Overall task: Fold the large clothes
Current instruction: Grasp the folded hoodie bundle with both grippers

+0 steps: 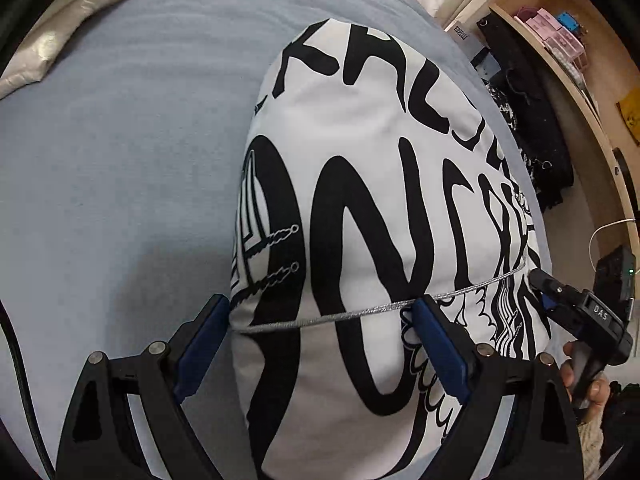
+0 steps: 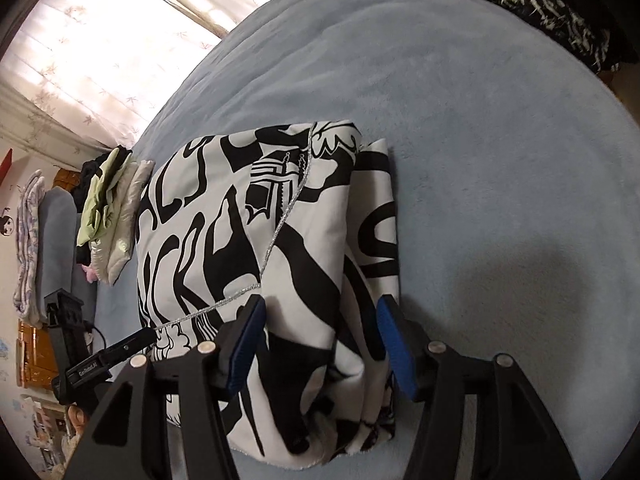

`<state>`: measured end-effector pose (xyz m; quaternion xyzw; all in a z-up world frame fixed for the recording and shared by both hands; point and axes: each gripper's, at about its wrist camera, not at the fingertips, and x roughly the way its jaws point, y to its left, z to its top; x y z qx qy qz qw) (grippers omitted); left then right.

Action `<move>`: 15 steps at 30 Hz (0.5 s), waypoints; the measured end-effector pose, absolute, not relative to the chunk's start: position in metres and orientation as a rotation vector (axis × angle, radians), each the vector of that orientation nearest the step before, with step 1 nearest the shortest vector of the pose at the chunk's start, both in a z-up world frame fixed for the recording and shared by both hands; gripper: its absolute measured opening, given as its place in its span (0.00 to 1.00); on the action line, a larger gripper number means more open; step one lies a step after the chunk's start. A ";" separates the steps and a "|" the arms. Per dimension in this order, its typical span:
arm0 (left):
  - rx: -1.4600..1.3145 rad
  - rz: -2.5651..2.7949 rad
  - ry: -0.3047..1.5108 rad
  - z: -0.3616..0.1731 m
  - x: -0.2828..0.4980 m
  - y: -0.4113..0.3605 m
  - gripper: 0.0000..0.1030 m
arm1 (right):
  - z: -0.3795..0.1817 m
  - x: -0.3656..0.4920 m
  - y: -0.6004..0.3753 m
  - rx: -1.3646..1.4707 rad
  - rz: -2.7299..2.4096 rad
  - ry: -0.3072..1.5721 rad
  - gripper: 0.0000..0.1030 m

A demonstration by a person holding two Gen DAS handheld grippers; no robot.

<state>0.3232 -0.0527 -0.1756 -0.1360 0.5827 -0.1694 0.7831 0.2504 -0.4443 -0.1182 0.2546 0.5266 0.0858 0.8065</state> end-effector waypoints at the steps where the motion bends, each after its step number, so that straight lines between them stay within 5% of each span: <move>1: -0.298 -0.369 1.260 -0.177 0.324 -0.053 0.91 | -0.119 0.251 -0.445 0.544 0.187 1.125 0.57; 6: -0.316 -0.383 1.269 -0.185 0.328 -0.055 0.97 | -0.126 0.256 -0.450 0.537 0.177 1.149 0.74; 15: -0.307 -0.426 1.256 -0.190 0.333 -0.062 1.00 | -0.144 0.262 -0.461 0.599 0.248 1.174 0.78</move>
